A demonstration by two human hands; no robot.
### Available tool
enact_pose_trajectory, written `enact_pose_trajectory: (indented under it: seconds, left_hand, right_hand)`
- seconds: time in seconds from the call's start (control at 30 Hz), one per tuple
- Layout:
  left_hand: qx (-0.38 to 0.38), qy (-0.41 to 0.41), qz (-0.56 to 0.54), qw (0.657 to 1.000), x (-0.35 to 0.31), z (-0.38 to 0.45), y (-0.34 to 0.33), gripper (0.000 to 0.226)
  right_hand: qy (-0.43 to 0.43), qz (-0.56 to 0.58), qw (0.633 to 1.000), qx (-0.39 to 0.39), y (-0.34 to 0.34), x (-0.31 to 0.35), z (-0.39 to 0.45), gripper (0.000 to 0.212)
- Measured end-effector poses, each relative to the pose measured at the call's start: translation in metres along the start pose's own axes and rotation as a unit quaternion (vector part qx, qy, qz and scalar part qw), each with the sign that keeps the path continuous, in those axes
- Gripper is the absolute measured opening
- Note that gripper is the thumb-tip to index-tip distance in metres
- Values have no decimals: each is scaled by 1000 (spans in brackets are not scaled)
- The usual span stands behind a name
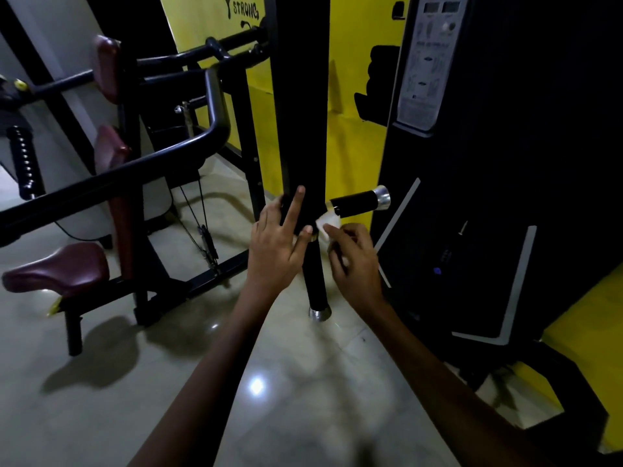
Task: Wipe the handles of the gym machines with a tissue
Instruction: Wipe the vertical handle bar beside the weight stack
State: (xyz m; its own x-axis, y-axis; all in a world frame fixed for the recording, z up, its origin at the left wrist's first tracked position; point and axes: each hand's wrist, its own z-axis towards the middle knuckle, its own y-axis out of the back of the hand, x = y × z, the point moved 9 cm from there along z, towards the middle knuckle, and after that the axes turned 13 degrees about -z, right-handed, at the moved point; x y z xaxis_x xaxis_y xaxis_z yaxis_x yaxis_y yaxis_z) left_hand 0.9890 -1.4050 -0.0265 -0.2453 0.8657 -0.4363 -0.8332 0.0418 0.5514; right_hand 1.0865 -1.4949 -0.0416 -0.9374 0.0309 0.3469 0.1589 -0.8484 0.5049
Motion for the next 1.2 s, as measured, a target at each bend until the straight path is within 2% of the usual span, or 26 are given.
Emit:
enact_pose_trajectory:
  seconds: [0.1, 0.27, 0.33, 0.4, 0.47, 0.53, 0.7, 0.83, 0.93, 1.0, 1.13, 1.2]
  left_hand:
    - [4, -2, -22, 1000, 2, -1, 2, 56]
    - [12, -16, -35, 999, 4, -1, 4, 53]
    - [11, -17, -37, 999, 5, -1, 5, 52]
    - [6, -16, -38, 999, 5, -2, 5, 52]
    - [2, -13, -41, 999, 4, -2, 4, 52]
    - [-2, -10, -44, 999, 4, -2, 3, 52]
    - [-12, -2, -55, 998, 4, -3, 2, 53]
    - [-20, 1, -60, 998, 4, -3, 3, 55]
    - [-21, 3, -62, 998, 4, -3, 2, 56]
    - [-20, 3, -61, 998, 4, -3, 1, 56]
    - [-26, 8, -59, 998, 5, -2, 1, 56]
    - [-28, 8, -58, 998, 4, -2, 1, 56]
  right_hand:
    - [71, -37, 995, 57, -29, 18, -12, 28]
    - [104, -39, 989, 94, -51, 11, -42, 35]
    - [107, -27, 988, 106, -46, 11, -45, 30]
    - [97, -25, 991, 87, -35, 12, -36, 22]
    - [88, -38, 995, 37, -20, 16, -16, 21]
    - [93, -48, 994, 20, -15, 23, 1, 23]
    - [116, -76, 983, 122, -50, 12, -23, 22]
    - [118, -58, 968, 216, -69, -4, -73, 32]
    - [107, -31, 957, 269, -64, -11, -94, 21]
    - [92, -33, 965, 243, -53, -15, -83, 18]
    - [30, -8, 993, 116, -24, -9, -21, 22]
    - [22, -5, 994, 103, -24, -2, -5, 21]
